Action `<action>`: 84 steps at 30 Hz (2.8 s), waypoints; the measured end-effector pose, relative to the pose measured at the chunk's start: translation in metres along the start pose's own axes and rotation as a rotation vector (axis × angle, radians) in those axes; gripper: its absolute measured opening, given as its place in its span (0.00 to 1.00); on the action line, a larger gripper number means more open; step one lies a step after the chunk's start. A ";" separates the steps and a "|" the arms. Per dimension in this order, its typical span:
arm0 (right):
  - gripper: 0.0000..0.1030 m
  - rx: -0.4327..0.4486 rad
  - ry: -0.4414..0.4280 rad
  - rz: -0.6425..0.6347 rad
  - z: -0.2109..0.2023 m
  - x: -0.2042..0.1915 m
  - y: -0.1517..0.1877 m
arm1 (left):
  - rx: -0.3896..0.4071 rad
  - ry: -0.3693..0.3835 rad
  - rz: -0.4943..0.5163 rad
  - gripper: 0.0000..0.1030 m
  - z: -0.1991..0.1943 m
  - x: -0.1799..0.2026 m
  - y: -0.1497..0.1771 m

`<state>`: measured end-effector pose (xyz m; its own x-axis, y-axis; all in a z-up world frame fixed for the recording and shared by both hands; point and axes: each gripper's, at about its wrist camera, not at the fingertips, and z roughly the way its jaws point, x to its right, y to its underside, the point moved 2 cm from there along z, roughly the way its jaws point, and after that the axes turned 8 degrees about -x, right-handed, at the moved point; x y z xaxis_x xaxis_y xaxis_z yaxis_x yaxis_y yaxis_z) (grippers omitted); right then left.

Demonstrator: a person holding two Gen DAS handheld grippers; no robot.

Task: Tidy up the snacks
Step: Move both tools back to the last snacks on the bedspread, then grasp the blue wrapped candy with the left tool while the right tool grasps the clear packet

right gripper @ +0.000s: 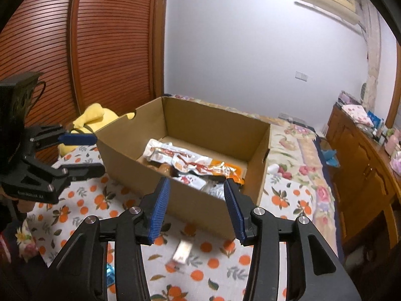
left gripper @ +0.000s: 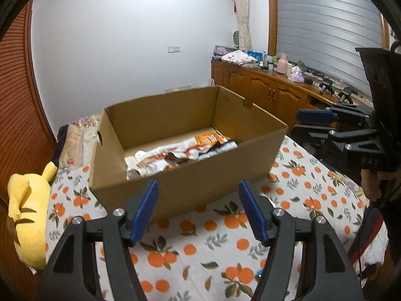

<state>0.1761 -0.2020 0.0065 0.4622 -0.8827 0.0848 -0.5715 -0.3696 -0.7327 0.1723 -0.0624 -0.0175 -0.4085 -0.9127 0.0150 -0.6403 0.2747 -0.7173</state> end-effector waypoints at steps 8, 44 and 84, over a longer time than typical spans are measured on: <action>0.55 -0.027 0.002 0.026 0.000 -0.005 0.025 | -0.056 0.016 -0.021 0.65 0.008 0.017 0.035; 0.54 -0.228 -0.034 0.086 0.087 -0.020 0.087 | -0.222 0.060 0.038 0.67 0.043 0.080 0.121; 0.20 -0.168 -0.037 0.130 0.042 -0.028 0.121 | -0.151 0.044 -0.030 0.19 -0.005 0.037 0.136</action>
<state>0.1222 -0.2104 -0.1130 0.3997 -0.9161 -0.0304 -0.7315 -0.2988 -0.6128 0.0667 -0.0571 -0.1108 -0.4140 -0.9077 0.0678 -0.7418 0.2933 -0.6031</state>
